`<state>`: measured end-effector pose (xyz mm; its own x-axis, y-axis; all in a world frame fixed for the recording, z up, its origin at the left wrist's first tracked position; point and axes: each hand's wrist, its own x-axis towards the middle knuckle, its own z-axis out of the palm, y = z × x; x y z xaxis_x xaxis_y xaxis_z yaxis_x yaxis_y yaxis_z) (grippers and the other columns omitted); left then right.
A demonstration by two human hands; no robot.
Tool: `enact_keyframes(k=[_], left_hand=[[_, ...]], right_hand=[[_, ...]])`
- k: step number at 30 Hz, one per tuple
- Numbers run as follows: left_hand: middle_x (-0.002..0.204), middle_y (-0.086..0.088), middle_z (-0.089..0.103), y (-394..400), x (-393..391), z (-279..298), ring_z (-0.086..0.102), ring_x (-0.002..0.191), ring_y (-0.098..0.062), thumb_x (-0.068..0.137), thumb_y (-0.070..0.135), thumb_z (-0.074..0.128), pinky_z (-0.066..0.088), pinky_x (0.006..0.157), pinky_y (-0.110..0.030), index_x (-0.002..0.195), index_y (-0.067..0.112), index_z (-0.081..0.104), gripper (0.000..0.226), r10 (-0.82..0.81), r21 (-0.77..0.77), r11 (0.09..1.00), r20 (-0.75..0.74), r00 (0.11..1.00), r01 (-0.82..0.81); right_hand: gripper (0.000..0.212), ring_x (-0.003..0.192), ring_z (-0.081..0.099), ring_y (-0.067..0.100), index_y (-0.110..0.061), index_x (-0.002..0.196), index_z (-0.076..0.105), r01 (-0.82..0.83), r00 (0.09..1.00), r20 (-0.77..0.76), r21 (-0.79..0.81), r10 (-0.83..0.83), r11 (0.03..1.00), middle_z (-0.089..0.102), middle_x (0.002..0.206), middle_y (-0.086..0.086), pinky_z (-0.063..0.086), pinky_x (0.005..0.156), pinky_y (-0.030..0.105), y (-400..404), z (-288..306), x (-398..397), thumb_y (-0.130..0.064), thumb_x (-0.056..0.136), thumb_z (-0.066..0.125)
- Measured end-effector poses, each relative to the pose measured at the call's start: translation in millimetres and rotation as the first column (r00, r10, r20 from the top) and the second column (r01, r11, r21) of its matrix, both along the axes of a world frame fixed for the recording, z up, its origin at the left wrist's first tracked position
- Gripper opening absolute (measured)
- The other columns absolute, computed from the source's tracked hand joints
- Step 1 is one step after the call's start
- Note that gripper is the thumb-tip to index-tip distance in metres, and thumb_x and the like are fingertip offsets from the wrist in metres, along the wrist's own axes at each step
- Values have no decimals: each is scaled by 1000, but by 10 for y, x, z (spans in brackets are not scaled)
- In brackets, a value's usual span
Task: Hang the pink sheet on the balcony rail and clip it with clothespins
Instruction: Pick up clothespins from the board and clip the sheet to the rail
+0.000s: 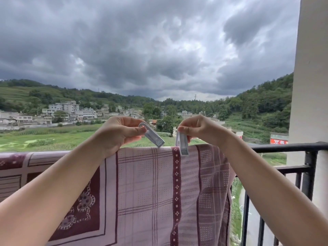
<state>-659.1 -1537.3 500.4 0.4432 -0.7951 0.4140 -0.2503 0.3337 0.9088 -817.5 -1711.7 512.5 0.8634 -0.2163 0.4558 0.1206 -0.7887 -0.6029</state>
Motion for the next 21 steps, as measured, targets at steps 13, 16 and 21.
enact_keyframes(k=[13, 16, 21], left_hand=[[83, -7, 64, 68, -51, -18, 67, 56, -3, 73, -7, 59, 54, 65, -13, 82, 7, 61, 18, 33, -24, 999, 10, 999, -32], [83, -7, 64, 73, -57, -17, 67, 56, -3, 73, -8, 59, 54, 64, -13, 81, 7, 61, 18, 36, -33, 999, 6, 999, -36], [82, -6, 63, 78, -64, -20, 62, 71, -11, 74, -9, 58, 53, 65, -13, 81, 8, 60, 19, 37, -34, 999, 3, 999, -36]], right_hand=[[21, 54, 50, 0, -4, 78, 59, 39, 999, 33, -1, -38, 999, 53, 66, -3, 46, 53, 11, 59, -116, 19, -18, 89, 47], [20, 56, 51, 5, -6, 77, 59, 43, 998, 35, -7, -43, 999, 53, 66, -2, 47, 55, 11, 66, -107, 27, -18, 89, 47], [19, 57, 53, 5, -17, 73, 58, 46, 998, 48, -29, -44, 999, 54, 66, -3, 48, 56, 13, 81, -122, 32, -17, 89, 47]])
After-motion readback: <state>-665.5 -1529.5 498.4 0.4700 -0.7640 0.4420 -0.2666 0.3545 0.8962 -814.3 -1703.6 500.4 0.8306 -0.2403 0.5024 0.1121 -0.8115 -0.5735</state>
